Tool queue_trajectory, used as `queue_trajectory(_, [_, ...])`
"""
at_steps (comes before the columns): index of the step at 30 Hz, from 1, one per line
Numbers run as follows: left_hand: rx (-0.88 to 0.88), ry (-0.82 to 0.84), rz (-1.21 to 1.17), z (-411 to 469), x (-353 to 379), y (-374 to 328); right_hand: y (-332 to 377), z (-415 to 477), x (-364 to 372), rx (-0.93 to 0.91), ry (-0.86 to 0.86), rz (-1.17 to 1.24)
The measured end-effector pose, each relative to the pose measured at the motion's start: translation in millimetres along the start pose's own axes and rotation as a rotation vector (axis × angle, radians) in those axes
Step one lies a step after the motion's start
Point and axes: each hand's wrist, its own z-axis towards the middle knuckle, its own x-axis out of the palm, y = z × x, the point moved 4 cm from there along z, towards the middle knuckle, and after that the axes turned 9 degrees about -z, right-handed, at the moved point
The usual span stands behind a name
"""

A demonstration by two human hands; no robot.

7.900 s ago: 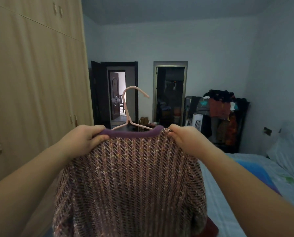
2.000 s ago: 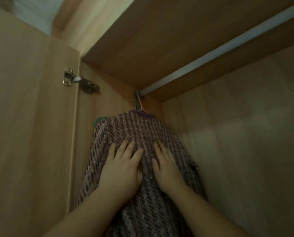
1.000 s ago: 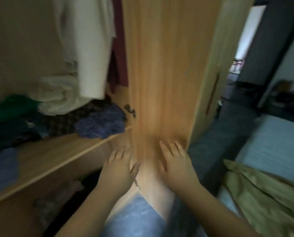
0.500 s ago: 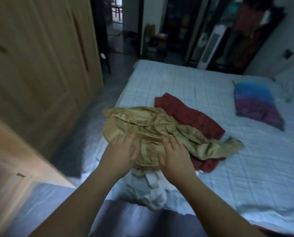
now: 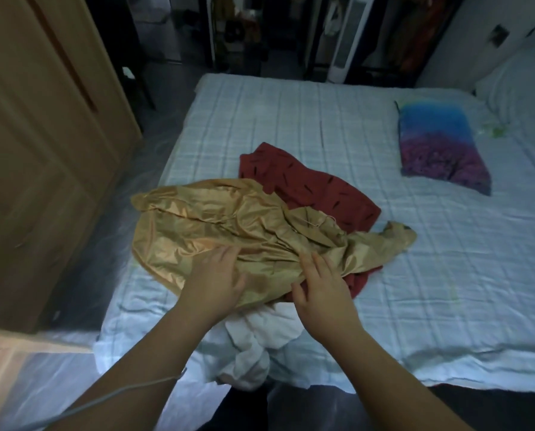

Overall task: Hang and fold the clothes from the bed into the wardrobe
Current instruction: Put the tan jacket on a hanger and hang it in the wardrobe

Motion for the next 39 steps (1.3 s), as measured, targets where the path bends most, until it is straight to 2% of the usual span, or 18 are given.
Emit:
queue_trajectory(6, [0.028,0.131,-0.022,80.0,37.2,-3.3,-36.5,59.8,25.1,0.083,0.155,0.003])
queue_trajectory(13, [0.077,0.224,-0.058,194.2,73.2,-19.3,-91.0,133.2,49.4,0.247,0.197,0.029])
queue_trajectory(25, [-0.033,0.373,-0.094,291.4,150.8,-25.7,-178.0,226.8,125.1,0.562,0.465,0.385])
queue_trajectory(30, [-0.126,0.414,-0.088,314.6,184.8,-4.8,-213.5,266.9,188.7,0.556,0.555,0.309])
queue_trajectory(35, [-0.158,0.476,-0.045,337.5,204.4,6.0,-235.4,282.4,254.2,0.540,0.806,0.169])
queue_trajectory(39, [-0.162,0.537,0.001,348.8,213.4,5.0,-237.6,290.0,276.6,0.626,0.949,0.149])
